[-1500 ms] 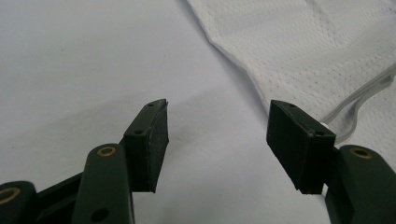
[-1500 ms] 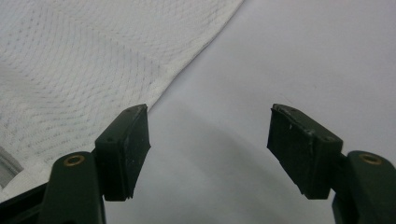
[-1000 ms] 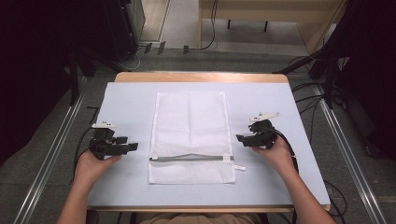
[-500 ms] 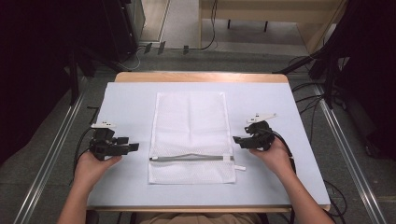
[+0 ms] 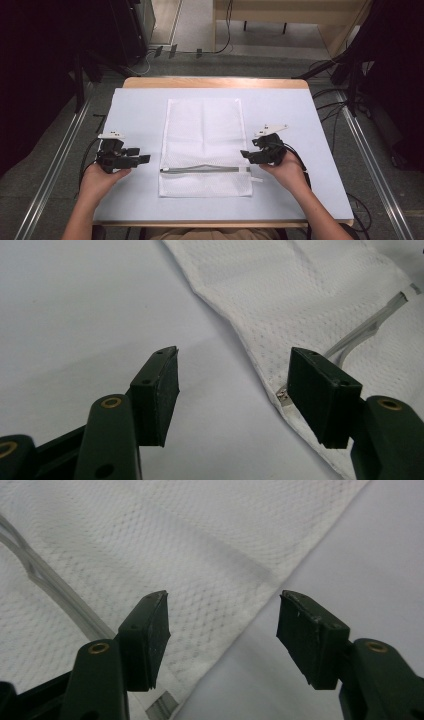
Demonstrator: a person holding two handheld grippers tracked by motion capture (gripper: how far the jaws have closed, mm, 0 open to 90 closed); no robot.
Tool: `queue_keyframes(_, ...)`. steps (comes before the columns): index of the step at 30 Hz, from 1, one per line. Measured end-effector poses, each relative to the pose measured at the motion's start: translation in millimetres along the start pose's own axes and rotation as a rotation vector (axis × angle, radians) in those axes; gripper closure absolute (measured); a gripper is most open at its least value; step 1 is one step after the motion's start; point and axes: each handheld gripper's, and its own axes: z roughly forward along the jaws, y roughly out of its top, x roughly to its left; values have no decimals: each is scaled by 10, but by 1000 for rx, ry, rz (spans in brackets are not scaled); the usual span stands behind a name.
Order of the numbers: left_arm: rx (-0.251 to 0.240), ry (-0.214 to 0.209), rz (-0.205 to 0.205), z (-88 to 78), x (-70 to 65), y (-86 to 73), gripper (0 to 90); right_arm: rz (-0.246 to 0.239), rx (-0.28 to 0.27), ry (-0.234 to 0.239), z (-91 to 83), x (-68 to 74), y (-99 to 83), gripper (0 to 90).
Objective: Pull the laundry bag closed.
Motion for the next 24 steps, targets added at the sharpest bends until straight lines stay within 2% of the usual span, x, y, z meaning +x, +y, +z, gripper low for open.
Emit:
queue_keyframes(3,5,-8,-17,7,8,-4,399,-10,-5,11,1,60,18,398)
queue_keyframes(18,13,13,6,19,17,-12,392,-62,-8,66,60,297,80,432)
queue_keyframes(24,18,14,5,29,21,-14,387,-82,-17,72,81,389,99,457)
